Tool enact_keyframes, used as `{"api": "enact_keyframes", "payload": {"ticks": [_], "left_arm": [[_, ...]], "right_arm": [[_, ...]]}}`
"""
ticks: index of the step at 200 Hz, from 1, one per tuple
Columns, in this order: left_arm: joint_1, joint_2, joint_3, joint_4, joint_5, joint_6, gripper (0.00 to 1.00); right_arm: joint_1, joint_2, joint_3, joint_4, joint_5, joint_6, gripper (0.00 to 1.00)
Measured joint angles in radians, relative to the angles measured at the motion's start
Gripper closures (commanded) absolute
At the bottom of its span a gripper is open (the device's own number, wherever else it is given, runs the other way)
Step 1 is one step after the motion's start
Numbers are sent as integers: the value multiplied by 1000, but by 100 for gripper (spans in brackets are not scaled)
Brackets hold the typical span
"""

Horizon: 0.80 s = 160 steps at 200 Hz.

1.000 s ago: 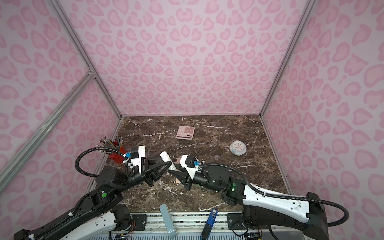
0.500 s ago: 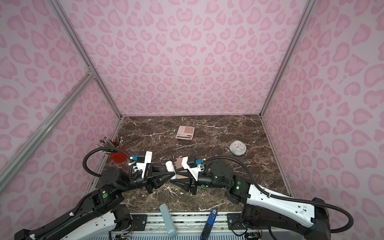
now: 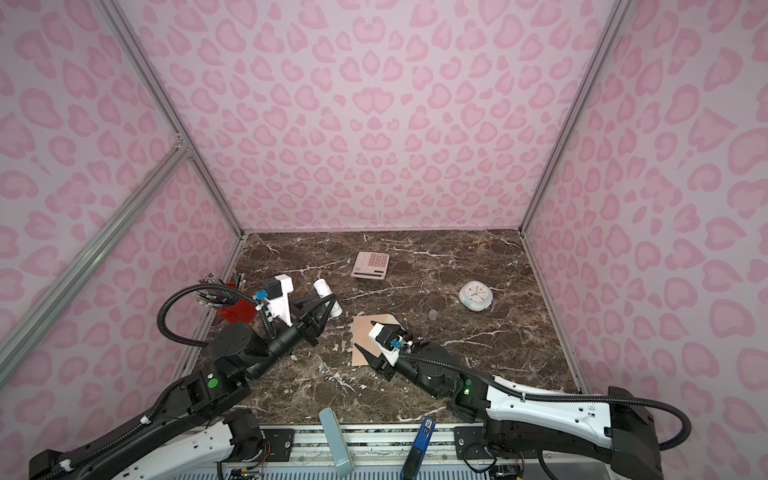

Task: Place the letter into the envelope and seal it

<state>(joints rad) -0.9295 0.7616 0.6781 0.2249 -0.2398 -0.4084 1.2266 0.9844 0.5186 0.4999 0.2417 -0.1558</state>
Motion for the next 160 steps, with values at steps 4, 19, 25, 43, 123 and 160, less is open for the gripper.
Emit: {"api": "enact_keyframes", "payload": {"ticks": [4,19,25,43,123,160], "left_arm": [[-3,15,0,10,-16,-4,96],[-15,66,2,53,-71,-18,96],[-21,85,7,65,-92,-24,96],[-44,135,38,92,-153,-37,96],[-75,209,77,145,-237,-63,96],[-77,216,77,147,-238,-72,96]], "right_arm": [[5,15,0,26,20,-12,38],[20,84,1,143,100,-66,38],[24,109,3,180,126,-84,37],[28,178,31,257,197,-135,37],[-17,337,132,397,283,-141,46],[-29,367,163,399,291,-132,52]]}}
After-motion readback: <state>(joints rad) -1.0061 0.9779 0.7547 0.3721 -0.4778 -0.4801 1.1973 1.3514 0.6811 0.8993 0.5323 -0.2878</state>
